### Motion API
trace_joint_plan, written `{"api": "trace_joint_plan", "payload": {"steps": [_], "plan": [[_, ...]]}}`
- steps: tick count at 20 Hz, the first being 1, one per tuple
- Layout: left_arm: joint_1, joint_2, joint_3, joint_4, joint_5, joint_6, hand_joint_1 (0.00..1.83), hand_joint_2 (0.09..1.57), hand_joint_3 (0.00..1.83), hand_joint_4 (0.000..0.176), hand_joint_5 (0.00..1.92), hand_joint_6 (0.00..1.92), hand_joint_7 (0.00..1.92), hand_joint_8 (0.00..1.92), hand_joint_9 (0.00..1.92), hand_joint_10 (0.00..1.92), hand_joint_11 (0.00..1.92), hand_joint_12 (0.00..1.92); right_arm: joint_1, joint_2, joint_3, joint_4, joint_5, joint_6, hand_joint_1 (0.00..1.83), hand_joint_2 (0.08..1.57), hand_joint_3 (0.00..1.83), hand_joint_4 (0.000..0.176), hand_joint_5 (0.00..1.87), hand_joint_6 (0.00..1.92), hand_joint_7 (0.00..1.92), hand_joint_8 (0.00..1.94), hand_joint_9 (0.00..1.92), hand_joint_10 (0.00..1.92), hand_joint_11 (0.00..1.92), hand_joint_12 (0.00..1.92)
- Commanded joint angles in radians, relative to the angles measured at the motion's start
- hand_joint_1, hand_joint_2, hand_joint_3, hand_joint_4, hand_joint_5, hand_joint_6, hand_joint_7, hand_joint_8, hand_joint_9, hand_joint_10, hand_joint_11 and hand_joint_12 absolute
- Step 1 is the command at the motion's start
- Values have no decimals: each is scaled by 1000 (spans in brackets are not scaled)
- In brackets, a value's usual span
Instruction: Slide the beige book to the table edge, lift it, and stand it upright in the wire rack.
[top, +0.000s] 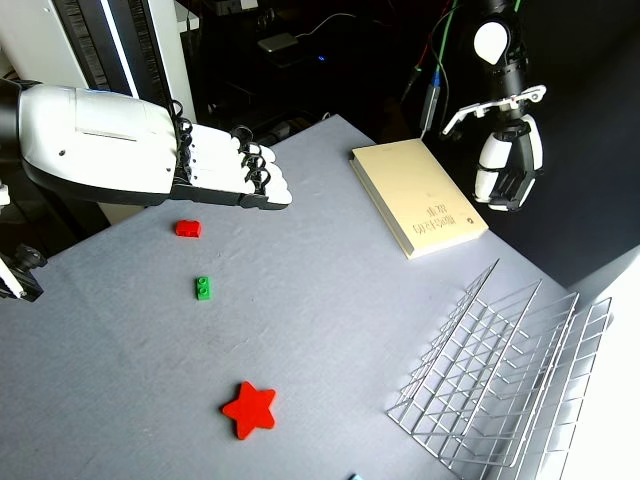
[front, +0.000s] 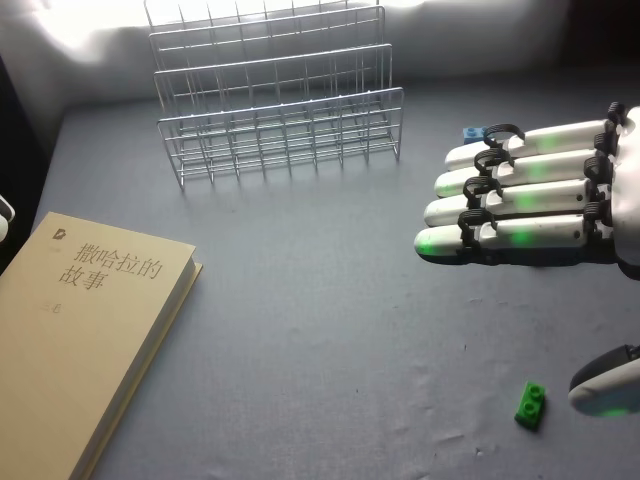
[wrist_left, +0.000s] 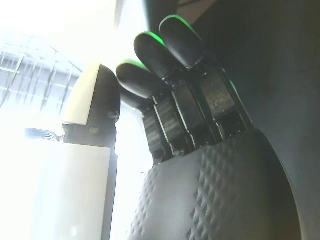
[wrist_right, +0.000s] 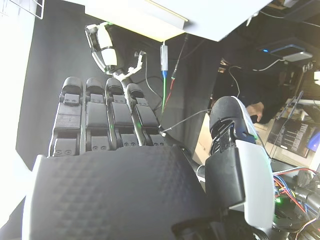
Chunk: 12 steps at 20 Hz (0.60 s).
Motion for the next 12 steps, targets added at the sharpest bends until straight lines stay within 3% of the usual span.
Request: {"api": "trace_joint_plan", "payload": {"steps": [1,7,10,11,12], "plan": [[-8,12,11,5,76,-7,1166,1250,1,0,687,1312,795,1454,779,1164,676,1316,15,4,-4,57,11,-1,0,1174,2,0,0,0,0,0,0,0,0,0],[-15,12,10,20,75,-7,1163,1253,0,0,685,1324,791,1456,767,1214,701,1311,10,2,-5,57,-27,-1,0,1177,3,0,0,0,0,0,0,0,0,0],[-24,13,18,44,73,-7,1155,1245,0,0,717,1297,780,1428,755,1111,638,1287,-3,-3,-5,57,-59,-9,0,1176,3,0,0,0,0,0,0,0,0,0],[-27,16,20,54,68,-7,1181,1211,1,0,764,1206,834,1359,781,1038,662,1207,-3,-3,-5,57,-60,-9,0,1175,2,0,0,0,0,0,0,0,0,0],[-31,19,21,68,65,-7,1184,1230,0,0,688,1276,836,1382,719,1037,605,1217,-3,-3,-5,57,-60,-10,0,1171,0,0,0,0,0,0,0,0,0,0]]}}
